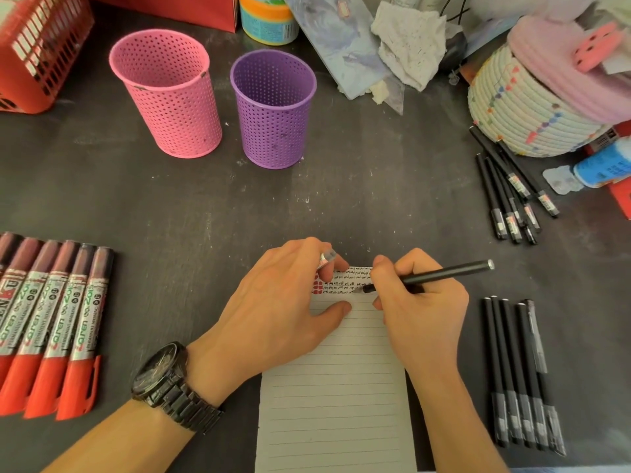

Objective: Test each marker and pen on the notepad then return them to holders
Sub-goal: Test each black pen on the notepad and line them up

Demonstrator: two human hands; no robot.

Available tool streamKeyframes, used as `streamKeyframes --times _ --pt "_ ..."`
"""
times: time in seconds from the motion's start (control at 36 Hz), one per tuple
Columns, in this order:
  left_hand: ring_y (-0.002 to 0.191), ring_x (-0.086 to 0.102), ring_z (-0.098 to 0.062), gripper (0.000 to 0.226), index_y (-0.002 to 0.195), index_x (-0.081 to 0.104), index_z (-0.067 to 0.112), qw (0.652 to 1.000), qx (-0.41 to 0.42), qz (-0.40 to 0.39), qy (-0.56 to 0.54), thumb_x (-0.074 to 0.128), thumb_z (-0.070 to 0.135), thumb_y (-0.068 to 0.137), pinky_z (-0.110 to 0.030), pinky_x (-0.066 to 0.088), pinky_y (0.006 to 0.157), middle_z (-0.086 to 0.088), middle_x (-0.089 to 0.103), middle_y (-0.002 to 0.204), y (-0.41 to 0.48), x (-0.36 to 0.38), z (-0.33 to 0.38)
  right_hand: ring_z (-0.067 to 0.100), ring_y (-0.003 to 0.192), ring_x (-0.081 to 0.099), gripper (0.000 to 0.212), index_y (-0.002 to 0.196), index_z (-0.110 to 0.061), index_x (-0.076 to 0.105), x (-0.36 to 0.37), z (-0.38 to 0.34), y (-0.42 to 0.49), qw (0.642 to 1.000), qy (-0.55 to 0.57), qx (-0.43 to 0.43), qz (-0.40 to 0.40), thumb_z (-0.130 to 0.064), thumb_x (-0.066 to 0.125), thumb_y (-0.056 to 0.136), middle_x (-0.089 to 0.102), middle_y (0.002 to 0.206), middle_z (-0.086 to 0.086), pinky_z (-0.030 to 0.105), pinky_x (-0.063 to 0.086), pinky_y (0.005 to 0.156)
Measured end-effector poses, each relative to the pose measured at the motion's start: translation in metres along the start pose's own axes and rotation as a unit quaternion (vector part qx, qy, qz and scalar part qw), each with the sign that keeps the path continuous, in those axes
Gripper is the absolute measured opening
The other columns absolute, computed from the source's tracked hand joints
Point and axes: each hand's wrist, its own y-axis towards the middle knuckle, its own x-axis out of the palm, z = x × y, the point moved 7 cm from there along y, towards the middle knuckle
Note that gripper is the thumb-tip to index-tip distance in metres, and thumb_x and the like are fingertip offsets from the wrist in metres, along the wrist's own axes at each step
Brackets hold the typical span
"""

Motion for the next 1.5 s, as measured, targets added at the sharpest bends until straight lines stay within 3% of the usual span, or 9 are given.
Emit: streamKeyframes --times 0.36,0.58,0.69,0.86,1.17,1.22,1.31,1.39,1.5 --pt "0.106 0.050 -0.001 0.038 0.092 0.037 0.038 1.000 -0.002 -0.010 0.001 0.068 0.053 0.076 -0.007 0.030 0.082 0.038 0.040 0.113 -0.001 0.001 0.000 0.013 0.045 0.062 0.034 0.059 -0.017 0.053 -0.001 0.002 0.000 1.000 -0.009 0.005 0.001 -0.018 0.069 0.089 0.057 0.048 0.003 0.027 0.047 0.045" --pt "0.109 0.050 -0.003 0.036 0.092 0.036 0.039 1.000 -0.001 -0.012 -0.009 0.065 0.054 0.076 -0.009 0.030 0.083 0.034 0.046 0.114 0.000 0.000 0.000 0.011 0.043 0.057 0.035 0.058 -0.018 0.052 -0.001 0.002 0.000 1.000 -0.003 0.008 0.002 -0.017 0.069 0.089 0.055 0.047 0.003 0.022 0.045 0.044" --pt "0.106 0.046 0.001 0.037 0.092 0.038 0.040 1.000 -0.004 -0.014 -0.001 0.069 0.053 0.076 -0.007 0.030 0.081 0.043 0.039 0.107 -0.001 0.002 -0.001 0.009 0.042 0.057 0.033 0.060 -0.018 0.053 -0.001 0.002 0.000 1.000 -0.002 0.004 0.002 -0.017 0.068 0.089 0.057 0.047 0.003 0.018 0.045 0.044" --pt "0.108 0.044 0.002 0.037 0.091 0.037 0.038 1.000 0.003 -0.011 -0.001 0.068 0.052 0.077 -0.006 0.030 0.082 0.039 0.039 0.113 0.000 0.001 -0.001 0.007 0.041 0.056 0.032 0.060 -0.017 0.052 0.000 0.004 0.000 1.000 -0.003 0.005 0.000 -0.019 0.068 0.088 0.057 0.048 0.005 0.018 0.044 0.044" --pt "0.105 0.032 0.017 0.034 0.099 0.043 0.039 1.000 0.010 -0.024 0.004 0.062 0.057 0.078 -0.005 0.028 0.082 0.058 0.027 0.116 -0.001 0.003 -0.002 0.006 0.040 0.053 0.037 0.059 -0.016 0.051 -0.004 0.005 0.001 1.000 0.024 0.009 0.009 -0.018 0.069 0.091 0.057 0.048 0.006 0.020 0.044 0.044" --pt "0.112 0.029 0.023 0.032 0.100 0.042 0.039 0.999 0.020 -0.027 0.011 0.062 0.055 0.081 -0.004 0.028 0.084 0.055 0.029 0.114 -0.002 0.002 0.000 0.009 0.039 0.052 0.038 0.060 -0.017 0.052 -0.008 0.004 0.002 0.997 0.061 0.024 0.031 -0.025 0.070 0.092 0.058 0.048 0.006 0.020 0.044 0.044" --pt "0.111 0.042 0.008 0.028 0.107 0.049 0.033 0.999 0.035 -0.003 0.018 0.050 0.055 0.089 -0.006 0.032 0.085 0.046 0.035 0.106 -0.003 -0.005 0.005 0.010 0.041 0.052 0.040 0.063 -0.019 0.056 -0.011 0.001 0.002 0.993 0.098 0.034 0.054 -0.043 0.066 0.094 0.059 0.050 0.006 0.019 0.044 0.044" --pt "0.096 0.048 -0.004 0.022 0.097 0.048 0.031 0.998 0.042 0.036 -0.002 0.036 0.050 0.099 -0.016 0.036 0.080 0.028 0.045 0.094 -0.005 -0.016 0.011 0.013 0.045 0.054 0.041 0.071 -0.021 0.061 -0.010 -0.003 0.001 0.989 0.137 0.035 0.035 -0.053 0.055 0.096 0.059 0.054 0.006 0.020 0.043 0.045" --pt "0.077 0.043 -0.008 0.030 0.092 0.046 0.032 0.996 0.055 0.076 0.004 0.022 0.042 0.106 -0.026 0.035 0.070 0.020 0.043 0.084 -0.007 -0.023 0.016 0.023 0.048 0.053 0.028 0.085 -0.017 0.066 -0.004 -0.005 0.000 0.971 0.237 0.031 -0.028 -0.040 0.052 0.094 0.062 0.066 0.012 0.025 0.038 0.043"
